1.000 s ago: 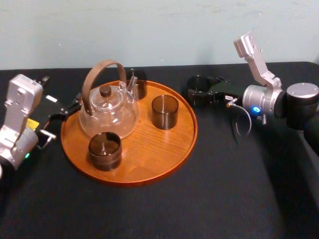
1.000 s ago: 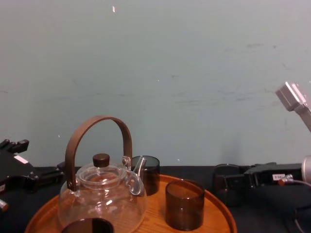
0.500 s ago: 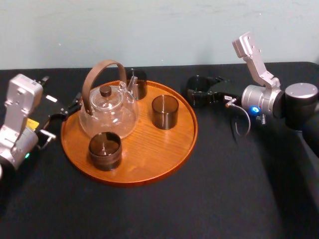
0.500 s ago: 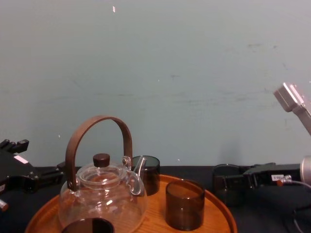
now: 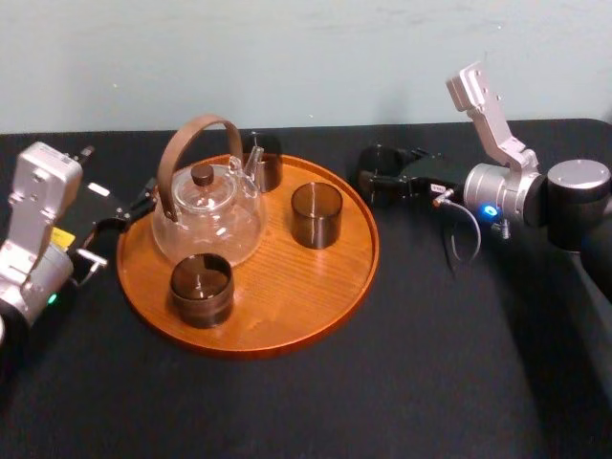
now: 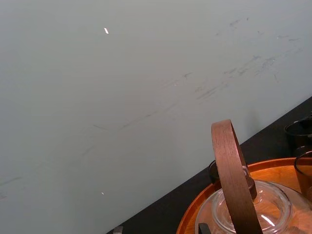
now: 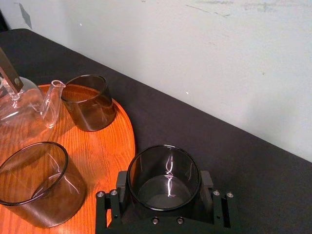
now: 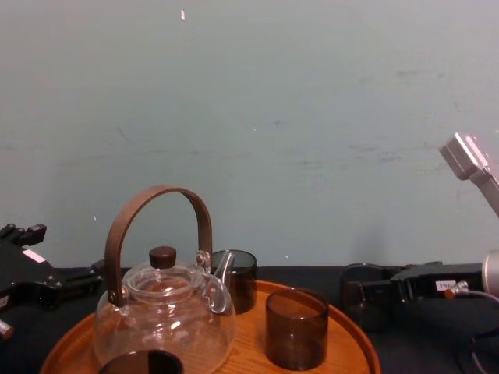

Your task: Pick up the glass from the table and place it on the tray.

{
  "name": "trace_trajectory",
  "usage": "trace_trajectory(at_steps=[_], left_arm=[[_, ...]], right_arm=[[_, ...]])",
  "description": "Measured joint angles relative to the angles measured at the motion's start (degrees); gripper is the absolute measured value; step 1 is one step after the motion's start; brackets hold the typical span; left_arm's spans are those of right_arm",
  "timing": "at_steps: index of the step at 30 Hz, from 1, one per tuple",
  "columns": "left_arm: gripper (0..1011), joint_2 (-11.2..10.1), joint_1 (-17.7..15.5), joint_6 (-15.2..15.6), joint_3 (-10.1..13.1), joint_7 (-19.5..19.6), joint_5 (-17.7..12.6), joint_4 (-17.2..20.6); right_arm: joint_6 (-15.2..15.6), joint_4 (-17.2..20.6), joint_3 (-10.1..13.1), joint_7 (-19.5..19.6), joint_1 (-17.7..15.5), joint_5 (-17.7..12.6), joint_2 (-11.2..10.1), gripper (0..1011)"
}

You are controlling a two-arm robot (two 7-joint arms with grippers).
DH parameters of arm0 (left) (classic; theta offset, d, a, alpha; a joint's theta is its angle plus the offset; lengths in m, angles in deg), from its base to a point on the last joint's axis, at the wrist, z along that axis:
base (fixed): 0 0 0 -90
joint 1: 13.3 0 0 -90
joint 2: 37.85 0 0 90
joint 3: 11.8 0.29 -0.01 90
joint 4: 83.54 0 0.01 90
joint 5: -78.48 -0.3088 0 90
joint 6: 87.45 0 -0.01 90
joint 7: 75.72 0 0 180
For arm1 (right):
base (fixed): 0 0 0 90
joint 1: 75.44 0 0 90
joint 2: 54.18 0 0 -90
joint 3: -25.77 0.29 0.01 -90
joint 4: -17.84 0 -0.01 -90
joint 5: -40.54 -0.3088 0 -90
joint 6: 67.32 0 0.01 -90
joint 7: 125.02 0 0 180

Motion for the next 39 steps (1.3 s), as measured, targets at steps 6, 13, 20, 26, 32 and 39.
trace_trajectory(at_steps=[6,13,20,26,32,39], left_arm=[[1001,0.00,0.00,0.00,0.00,0.00,0.00,0.00],[1001,0.00,0.00,0.00,0.00,0.00,0.00,0.00],[1001,0.00,0.00,0.00,0.00,0.00,0.00,0.00],[1001,0.00,0.00,0.00,0.00,0.00,0.00,0.00],[1001,0.00,0.00,0.00,0.00,0.00,0.00,0.00],[1001,0.00,0.00,0.00,0.00,0.00,0.00,0.00]], right_arm=[[0.02,0.00,-0.02,-0.02,0.00,-0.05,-0.01,900],[0.05,0.00,-0.02,-0.05,0.00,-0.09,-0.01,899],[1.97,5.26,0.86,-0.84,-2.64,-0.96,-1.54,899],[4.35,13.57,1.24,-0.84,-6.70,-2.23,-4.34,900],[6.30,21.06,1.38,-0.48,-10.82,-3.62,-7.44,899],[8.23,28.82,1.40,-0.48,-15.45,-5.16,-11.07,899]])
